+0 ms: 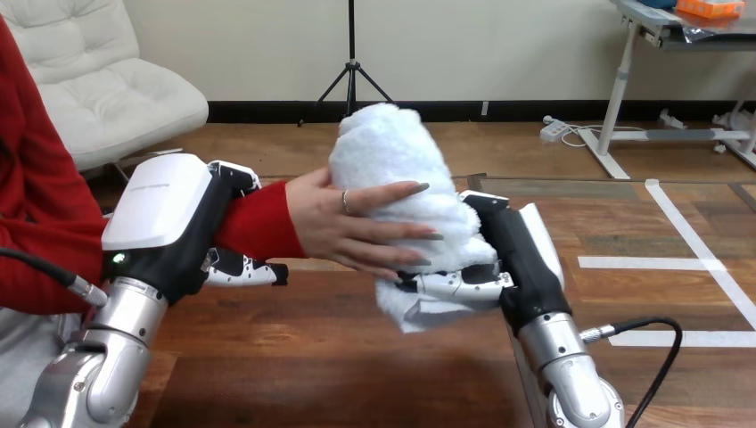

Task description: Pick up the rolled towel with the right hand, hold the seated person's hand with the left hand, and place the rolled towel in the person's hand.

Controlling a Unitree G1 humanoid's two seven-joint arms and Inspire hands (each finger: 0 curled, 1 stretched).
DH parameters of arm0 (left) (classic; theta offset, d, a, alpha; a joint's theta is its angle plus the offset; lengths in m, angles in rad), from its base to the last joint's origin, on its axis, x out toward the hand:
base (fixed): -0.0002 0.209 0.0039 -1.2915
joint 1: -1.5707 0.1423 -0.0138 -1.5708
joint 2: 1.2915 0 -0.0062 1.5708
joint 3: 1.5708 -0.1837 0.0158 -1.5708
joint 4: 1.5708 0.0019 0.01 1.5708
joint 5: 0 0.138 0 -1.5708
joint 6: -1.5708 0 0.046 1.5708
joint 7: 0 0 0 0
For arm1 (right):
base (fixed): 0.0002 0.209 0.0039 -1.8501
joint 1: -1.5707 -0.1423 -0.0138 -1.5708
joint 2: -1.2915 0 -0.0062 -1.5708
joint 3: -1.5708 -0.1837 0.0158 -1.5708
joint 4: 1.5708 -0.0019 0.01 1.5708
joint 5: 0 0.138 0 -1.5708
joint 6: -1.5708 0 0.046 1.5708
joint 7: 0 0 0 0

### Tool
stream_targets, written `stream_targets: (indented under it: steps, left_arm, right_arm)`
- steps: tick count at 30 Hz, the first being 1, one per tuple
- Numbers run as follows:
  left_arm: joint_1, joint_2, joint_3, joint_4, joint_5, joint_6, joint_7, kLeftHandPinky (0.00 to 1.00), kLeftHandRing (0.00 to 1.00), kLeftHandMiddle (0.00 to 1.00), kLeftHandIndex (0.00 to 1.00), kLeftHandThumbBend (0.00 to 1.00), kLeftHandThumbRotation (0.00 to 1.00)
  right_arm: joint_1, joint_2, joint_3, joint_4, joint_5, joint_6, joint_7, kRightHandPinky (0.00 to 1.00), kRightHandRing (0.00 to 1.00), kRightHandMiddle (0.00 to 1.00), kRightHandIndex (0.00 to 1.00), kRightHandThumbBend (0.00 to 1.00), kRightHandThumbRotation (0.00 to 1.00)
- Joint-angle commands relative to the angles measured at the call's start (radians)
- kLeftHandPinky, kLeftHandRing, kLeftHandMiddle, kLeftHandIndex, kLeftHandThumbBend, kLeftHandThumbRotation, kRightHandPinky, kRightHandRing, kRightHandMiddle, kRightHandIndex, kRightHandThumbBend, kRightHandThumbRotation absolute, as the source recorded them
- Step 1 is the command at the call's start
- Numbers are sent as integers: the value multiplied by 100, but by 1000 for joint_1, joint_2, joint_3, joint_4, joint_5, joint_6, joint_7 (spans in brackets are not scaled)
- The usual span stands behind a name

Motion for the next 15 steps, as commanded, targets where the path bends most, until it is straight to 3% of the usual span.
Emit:
stream_targets:
  steps: [1,15]
  left_arm:
    - [-97,-6,21,-79,-20,-26,10,27,31,36,36,85,0]
    - [-91,-6,21,-77,-16,-32,15,27,31,37,37,84,0]
  right_arm:
    - [-23,27,41,-22,-9,-33,22,27,32,37,41,81,0]
    - [8,33,63,-60,2,-21,45,28,33,38,42,81,0]
